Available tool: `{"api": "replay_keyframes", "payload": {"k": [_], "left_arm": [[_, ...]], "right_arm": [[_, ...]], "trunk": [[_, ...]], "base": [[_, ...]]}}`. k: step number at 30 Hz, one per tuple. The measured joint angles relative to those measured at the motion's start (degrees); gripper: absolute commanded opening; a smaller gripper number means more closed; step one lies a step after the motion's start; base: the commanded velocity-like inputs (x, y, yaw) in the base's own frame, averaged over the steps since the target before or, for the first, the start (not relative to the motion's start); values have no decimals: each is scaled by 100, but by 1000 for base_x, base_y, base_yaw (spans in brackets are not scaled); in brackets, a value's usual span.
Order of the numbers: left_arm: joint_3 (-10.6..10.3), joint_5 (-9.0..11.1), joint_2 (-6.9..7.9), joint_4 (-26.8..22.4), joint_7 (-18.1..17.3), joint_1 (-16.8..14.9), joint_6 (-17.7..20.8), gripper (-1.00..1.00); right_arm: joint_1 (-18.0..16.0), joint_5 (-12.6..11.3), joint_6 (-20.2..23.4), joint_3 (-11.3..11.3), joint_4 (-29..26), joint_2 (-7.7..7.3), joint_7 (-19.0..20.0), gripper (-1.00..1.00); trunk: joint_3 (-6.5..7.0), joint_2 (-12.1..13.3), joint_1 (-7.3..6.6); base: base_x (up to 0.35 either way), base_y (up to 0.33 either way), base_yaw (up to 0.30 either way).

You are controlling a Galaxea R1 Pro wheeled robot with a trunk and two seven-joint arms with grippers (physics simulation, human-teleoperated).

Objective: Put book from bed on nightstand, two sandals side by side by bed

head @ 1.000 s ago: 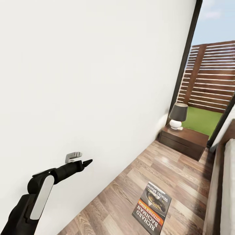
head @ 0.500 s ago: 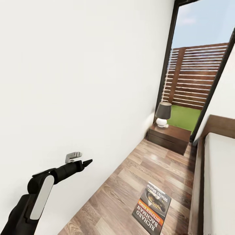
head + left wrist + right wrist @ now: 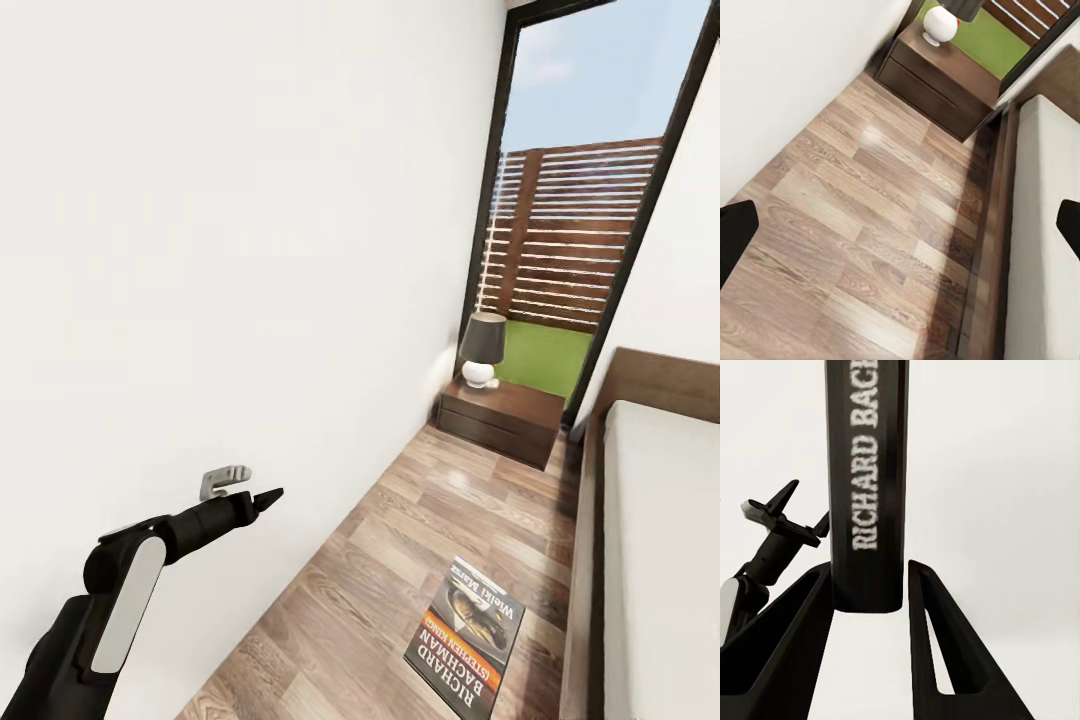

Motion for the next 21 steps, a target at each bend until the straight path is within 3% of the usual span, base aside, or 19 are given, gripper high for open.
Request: {"api": "replay_keyframes", "payload": {"k": [21], "left_arm": [[-1,7,0,1,-18,-1,4,100]], "right_arm": [[1,-2,-3,0,-1,40,0,-100]], "trunk": [[120,-1,-1]], "base": [[15,92,-153]]}}
